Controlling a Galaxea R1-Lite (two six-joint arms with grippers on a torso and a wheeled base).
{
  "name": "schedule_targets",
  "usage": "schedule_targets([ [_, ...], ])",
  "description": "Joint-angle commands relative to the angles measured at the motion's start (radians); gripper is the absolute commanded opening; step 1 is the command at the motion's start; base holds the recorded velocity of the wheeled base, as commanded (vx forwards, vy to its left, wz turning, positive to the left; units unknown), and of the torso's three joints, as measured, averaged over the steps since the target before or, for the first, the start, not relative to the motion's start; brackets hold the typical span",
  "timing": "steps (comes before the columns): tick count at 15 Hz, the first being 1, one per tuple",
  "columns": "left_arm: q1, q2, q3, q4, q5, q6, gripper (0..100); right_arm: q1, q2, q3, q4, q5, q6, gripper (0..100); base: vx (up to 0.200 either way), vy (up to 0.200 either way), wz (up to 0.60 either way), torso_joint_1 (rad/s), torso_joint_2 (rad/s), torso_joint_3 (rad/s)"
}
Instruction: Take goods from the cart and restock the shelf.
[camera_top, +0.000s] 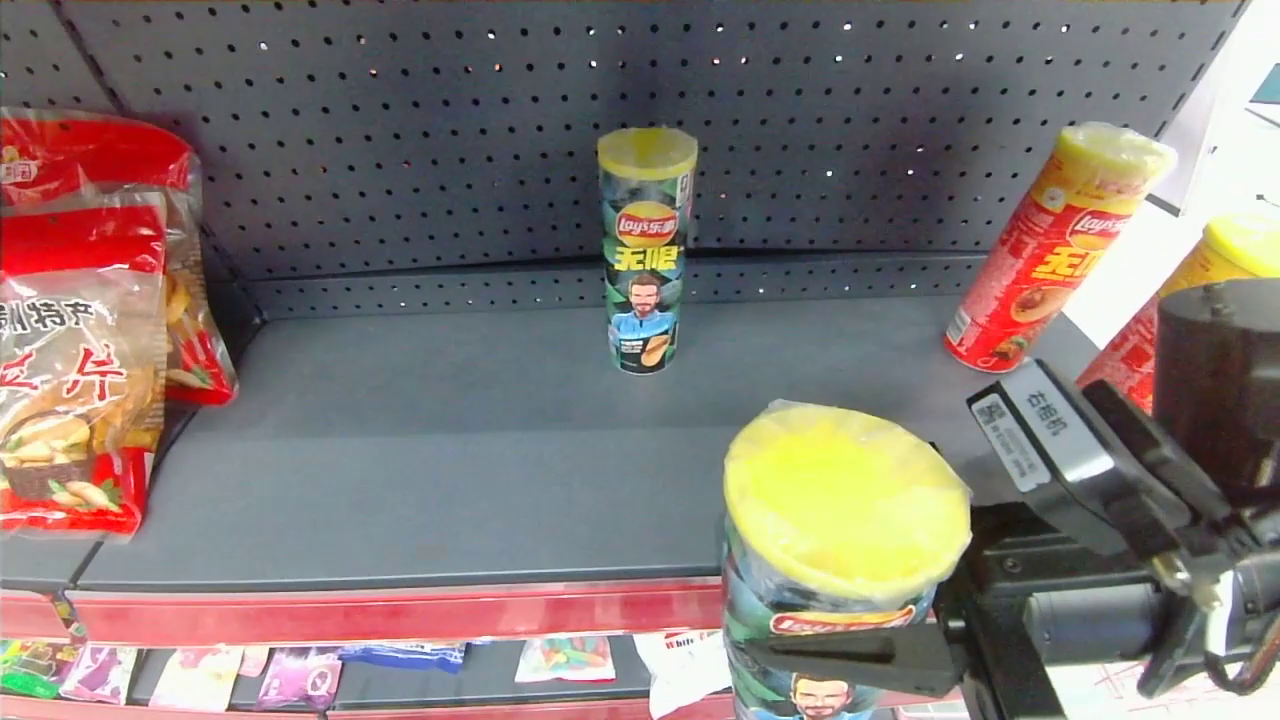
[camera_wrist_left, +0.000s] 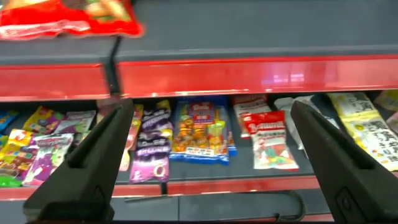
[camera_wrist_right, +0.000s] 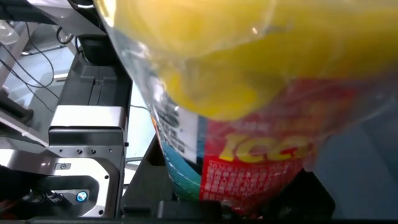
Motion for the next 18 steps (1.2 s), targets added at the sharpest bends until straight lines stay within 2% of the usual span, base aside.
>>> schedule_targets([
  [1,0.001,0.001,0.0,0.0,0.001,0.003,100,-0.001,-0.006,0.006,0.001,0.0,0.0,0,0.0,0.0,0.0,0.0,0.0,0.0],
  [18,0.001,0.001,0.0,0.0,-0.001,0.0,100,-0.004,-0.012,0.023,0.001,0.0,0.0,0,0.0,0.0,0.0,0.0,0.0,0.0],
])
